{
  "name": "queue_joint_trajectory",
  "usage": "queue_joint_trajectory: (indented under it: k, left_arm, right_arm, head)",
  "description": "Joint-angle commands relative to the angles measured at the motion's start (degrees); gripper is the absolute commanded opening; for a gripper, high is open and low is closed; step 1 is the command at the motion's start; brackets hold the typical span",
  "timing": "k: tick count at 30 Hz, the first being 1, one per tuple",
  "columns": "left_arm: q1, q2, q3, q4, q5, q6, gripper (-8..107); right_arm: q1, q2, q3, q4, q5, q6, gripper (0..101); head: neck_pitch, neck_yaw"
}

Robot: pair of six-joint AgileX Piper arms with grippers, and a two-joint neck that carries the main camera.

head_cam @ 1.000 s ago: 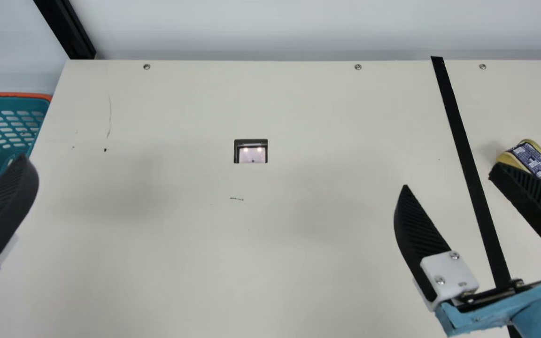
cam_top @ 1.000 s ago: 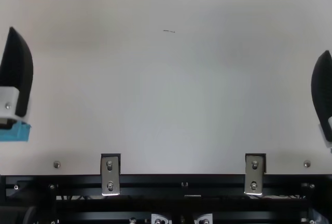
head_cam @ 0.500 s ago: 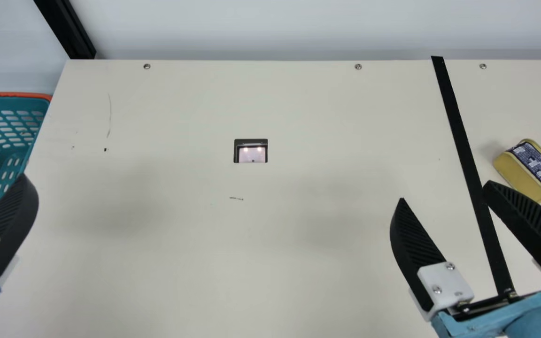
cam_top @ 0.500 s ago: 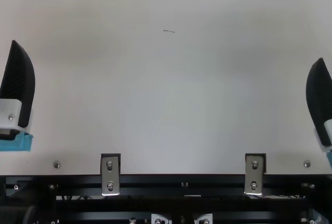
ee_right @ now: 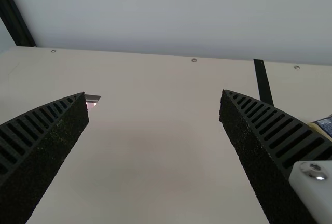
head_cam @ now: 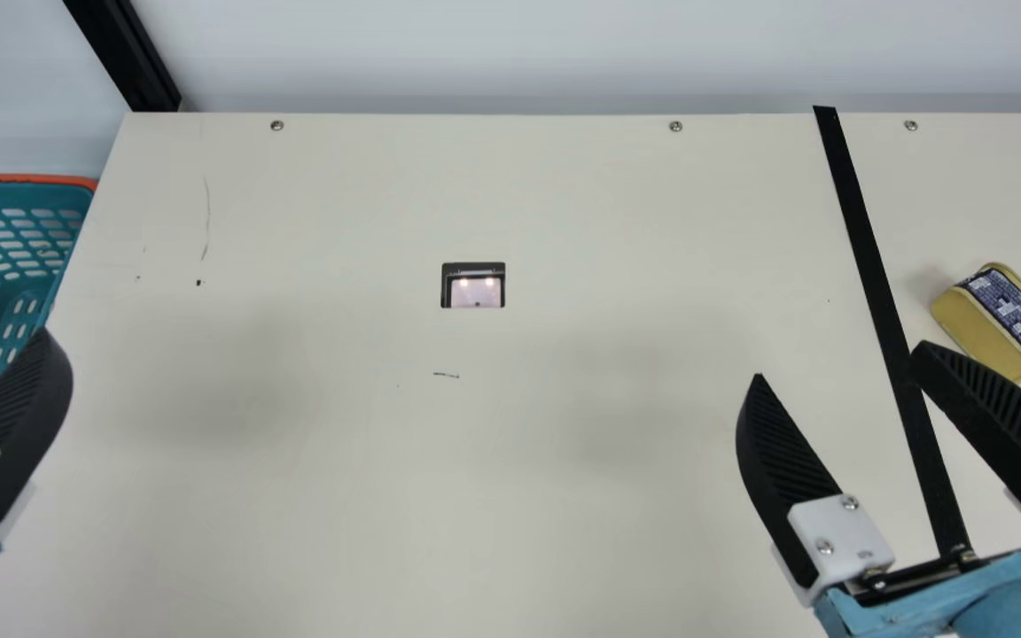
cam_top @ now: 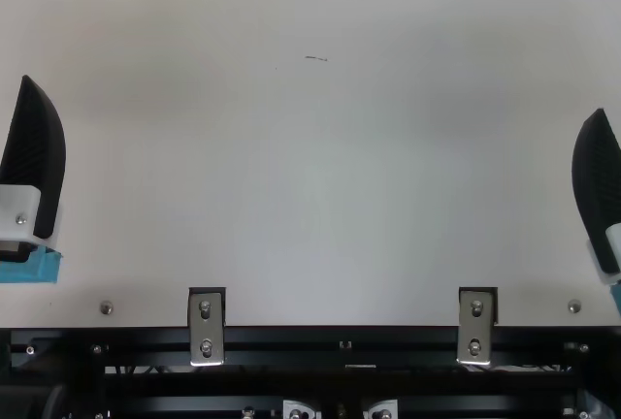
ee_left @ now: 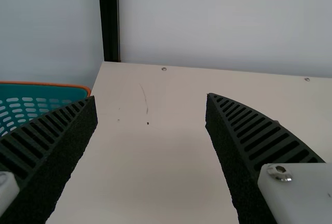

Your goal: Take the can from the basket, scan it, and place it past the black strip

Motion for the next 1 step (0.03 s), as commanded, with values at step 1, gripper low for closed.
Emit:
queue_joint_trajectory:
  k: [1]
  left_arm:
    - [0.00,0.00,0.00,0.00,0.00,0.00,90]
  right_arm:
    - [0.00,0.00,0.00,0.00,0.00,0.00,101]
  head:
    - [-2.53,0.47]
